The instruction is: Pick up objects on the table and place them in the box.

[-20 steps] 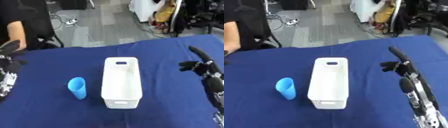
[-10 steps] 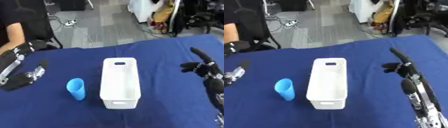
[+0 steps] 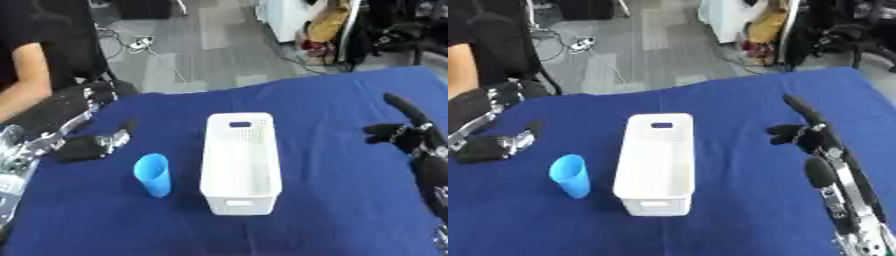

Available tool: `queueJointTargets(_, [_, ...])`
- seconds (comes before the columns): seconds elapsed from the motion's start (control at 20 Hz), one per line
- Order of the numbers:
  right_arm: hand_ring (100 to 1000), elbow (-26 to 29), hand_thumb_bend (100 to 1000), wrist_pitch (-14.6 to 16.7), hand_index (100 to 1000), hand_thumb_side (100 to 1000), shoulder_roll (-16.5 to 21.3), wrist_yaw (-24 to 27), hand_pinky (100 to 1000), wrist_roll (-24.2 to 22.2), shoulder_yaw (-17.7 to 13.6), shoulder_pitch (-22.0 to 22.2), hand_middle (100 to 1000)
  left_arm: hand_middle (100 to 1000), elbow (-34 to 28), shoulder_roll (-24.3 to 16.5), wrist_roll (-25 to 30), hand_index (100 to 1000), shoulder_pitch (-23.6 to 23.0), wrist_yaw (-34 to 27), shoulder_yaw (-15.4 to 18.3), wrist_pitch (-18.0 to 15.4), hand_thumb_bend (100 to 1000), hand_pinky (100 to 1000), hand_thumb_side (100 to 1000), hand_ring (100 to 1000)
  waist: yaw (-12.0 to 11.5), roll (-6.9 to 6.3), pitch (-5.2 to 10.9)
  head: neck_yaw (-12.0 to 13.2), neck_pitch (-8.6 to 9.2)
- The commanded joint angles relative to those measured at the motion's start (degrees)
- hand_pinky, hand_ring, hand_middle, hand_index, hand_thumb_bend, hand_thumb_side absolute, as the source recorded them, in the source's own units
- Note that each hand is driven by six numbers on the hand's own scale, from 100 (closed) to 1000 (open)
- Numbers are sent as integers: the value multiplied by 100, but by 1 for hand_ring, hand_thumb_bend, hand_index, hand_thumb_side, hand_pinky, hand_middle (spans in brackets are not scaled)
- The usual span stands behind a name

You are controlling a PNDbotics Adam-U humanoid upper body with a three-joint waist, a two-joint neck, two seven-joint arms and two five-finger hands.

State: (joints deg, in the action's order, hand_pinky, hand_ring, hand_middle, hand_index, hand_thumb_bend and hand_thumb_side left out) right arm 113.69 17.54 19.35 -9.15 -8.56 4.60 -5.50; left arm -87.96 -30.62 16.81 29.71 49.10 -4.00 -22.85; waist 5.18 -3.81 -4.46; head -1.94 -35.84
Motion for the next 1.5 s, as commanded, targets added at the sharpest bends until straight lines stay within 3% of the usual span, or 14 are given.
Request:
queueJointTargets(0.05, [735,90,518,-1,1000,1000,84,28,672,-28,-10,-22,981,894,327,-62,26,965,263,282,-118,-192,1000,846,991,887,8,21,69,43,-18])
queueJointTargets(0.45, [735,90,518,1,1000,1000,68,28,671,-45,-1,-26,982,878,1007,173,-176,961,598,809,-245,-459,1000,841,1000,877,19,37,50,27,-12])
queueJointTargets(0.8, [735,90,518,4,1000,1000,53,33,671,-65,14,-33,982,872,1287,393,-302,953,640,847,-404,-631,1000,831,1000,865,30,47,42,76,-62])
queueJointTargets(1.15, [734,90,517,-8,1000,1000,43,35,670,-78,22,-34,982,868,1304,498,-262,952,597,797,-495,-732,1000,827,1000,859,37,42,43,320,-589])
queueJointTargets(1.5, [734,90,518,-5,1000,1000,36,24,670,-94,29,-35,983,869,1311,535,-187,954,590,769,-520,-738,1000,826,1000,860,46,42,19,381,-700])
